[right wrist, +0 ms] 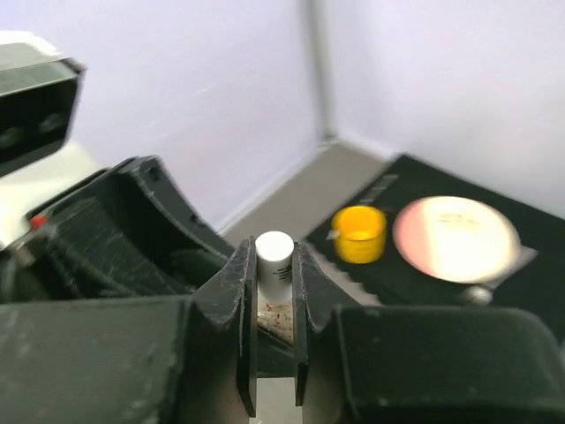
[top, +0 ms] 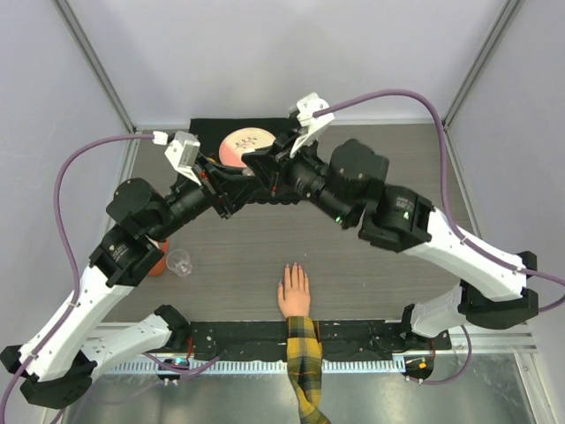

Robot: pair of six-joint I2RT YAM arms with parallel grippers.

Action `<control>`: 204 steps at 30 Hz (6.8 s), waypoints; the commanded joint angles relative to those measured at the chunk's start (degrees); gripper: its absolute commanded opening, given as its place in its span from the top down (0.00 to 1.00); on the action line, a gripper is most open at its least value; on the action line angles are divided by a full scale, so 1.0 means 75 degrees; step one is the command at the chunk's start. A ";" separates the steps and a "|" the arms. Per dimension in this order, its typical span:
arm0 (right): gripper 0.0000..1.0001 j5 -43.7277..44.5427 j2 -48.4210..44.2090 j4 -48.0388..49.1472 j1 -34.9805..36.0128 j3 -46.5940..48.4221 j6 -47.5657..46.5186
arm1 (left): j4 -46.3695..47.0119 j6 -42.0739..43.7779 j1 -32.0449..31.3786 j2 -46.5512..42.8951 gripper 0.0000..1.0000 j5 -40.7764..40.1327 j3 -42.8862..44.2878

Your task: Paint the nails

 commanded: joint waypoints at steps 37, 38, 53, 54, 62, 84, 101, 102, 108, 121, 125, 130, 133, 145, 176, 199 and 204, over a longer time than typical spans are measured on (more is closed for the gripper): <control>0.25 -0.5872 0.0825 -0.3410 -0.2275 0.3608 0.0523 | -0.0191 -0.0389 0.0140 -0.0555 1.00 0.1802 0.0191; 0.26 -0.6260 0.0895 -0.3328 -0.2382 0.3620 0.0547 | -0.0108 -0.0471 0.0140 -0.0566 1.00 0.2117 0.0156; 0.40 -0.9333 0.1142 -0.1091 -0.3051 0.2601 0.1893 | 0.0983 -0.1750 0.0140 -0.0309 1.00 0.3421 0.0284; 0.41 -0.9369 0.1131 -0.0961 -0.3051 0.2531 0.1976 | 0.0959 -0.1750 0.0140 -0.0297 1.00 0.3444 0.0284; 0.53 -0.9627 0.1119 -0.0597 -0.3051 0.2179 0.2223 | 0.0994 -0.1714 0.0140 -0.0250 1.00 0.3433 0.0296; 0.99 -0.8457 0.0300 -0.0001 -0.3051 0.0727 0.2117 | 0.0491 -0.0637 0.0152 -0.0473 1.00 0.1419 0.0437; 0.99 0.0914 -0.0629 0.0154 0.0778 -0.1196 0.0208 | 0.0829 0.0827 0.0140 0.0381 1.00 -0.0985 0.0730; 0.99 0.2509 -0.0395 -0.0055 0.1199 -0.1010 -0.0129 | 0.0935 0.1049 0.0140 0.0522 1.00 -0.0974 0.0788; 0.99 0.4761 0.1470 -0.2353 0.2129 0.1616 0.0195 | 0.0912 0.1882 0.0140 0.1121 1.00 -0.0810 0.1187; 0.68 0.4752 0.2010 -0.3245 0.2305 0.2869 0.0184 | 0.0116 0.2047 0.0140 0.0466 1.00 -0.0002 0.0742; 0.44 0.4601 0.1892 -0.3245 0.2293 0.3256 -0.0120 | -0.0341 0.2036 0.0140 0.0255 1.00 0.0186 0.0695; 0.22 0.3606 0.1506 -0.3257 0.2142 0.3609 -0.0659 | -0.0715 0.2036 0.0140 -0.0202 1.00 0.0046 0.0308; 0.18 0.2166 0.0991 -0.3315 0.1721 0.3434 -0.0544 | -0.0985 0.1966 0.0140 -0.0309 1.00 0.0104 0.0343; 0.22 -0.6260 0.0568 -0.3269 -0.2206 0.3351 -0.0051 | -0.0682 0.0023 0.0140 -0.0285 1.00 0.2740 0.0683; 0.64 -1.0014 0.0545 0.0880 -0.3133 0.0867 0.2926 | 0.0690 -0.1212 0.0140 -0.0098 1.00 0.3504 0.0636; 0.99 0.0981 -0.0266 -0.1274 0.0422 0.0242 -0.0553 | -0.0177 0.0520 0.0140 0.0628 1.00 -0.0199 0.1620; 0.99 0.4645 0.1293 -0.2868 0.1988 0.1755 -0.0380 | -0.0014 0.1273 0.0140 0.1097 1.00 -0.0832 0.1749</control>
